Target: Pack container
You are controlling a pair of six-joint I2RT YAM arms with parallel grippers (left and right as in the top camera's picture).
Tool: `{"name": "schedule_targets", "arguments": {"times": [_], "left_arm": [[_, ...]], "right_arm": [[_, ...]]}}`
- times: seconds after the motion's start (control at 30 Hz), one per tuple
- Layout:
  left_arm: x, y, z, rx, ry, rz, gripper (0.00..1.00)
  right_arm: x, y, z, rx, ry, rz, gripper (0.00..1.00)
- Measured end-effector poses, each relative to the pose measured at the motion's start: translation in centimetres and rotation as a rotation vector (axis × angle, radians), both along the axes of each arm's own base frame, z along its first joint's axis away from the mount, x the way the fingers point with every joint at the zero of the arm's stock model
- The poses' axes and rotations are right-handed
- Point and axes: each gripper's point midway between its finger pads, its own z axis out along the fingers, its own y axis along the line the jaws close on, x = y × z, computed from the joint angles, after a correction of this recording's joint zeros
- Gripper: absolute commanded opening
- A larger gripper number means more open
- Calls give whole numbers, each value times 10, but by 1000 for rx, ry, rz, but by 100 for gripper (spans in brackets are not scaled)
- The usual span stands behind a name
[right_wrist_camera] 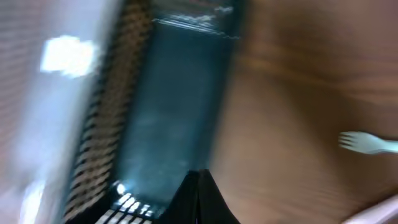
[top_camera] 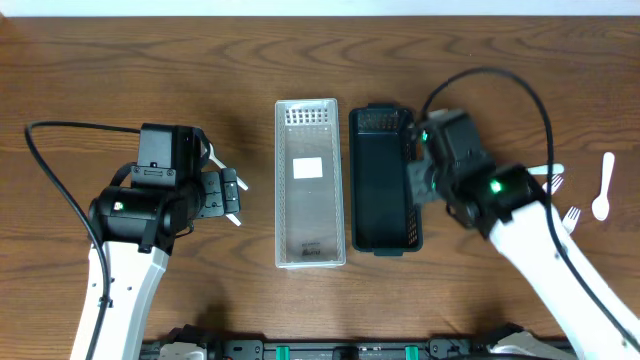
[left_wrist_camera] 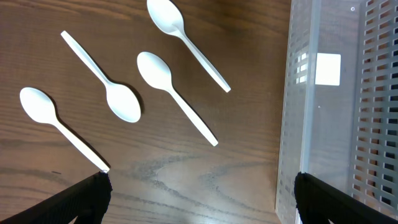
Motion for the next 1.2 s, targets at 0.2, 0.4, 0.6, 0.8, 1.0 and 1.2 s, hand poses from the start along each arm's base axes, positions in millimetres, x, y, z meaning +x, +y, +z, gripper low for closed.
{"name": "schedule_targets", "arguments": {"times": [0.2, 0.4, 0.6, 0.8, 1.0, 1.2], "left_arm": [[0, 0, 0, 0, 0, 0, 96], [0, 0, 0, 0, 0, 0, 96], [0, 0, 0, 0, 0, 0, 96], [0, 0, 0, 0, 0, 0, 96], [0, 0, 0, 0, 0, 0, 96], [1, 0, 0, 0, -3, 0, 96]], "right_arm": [[32, -35, -48, -63, 78, -142, 1], [45, -32, -99, -45, 180, -123, 1], [38, -11, -127, 25, 277, -29, 1], [38, 4, -125, 94, 281, 34, 1], [36, 11, -124, 129, 288, 55, 1], [32, 14, -124, 149, 308, 63, 1]]}}
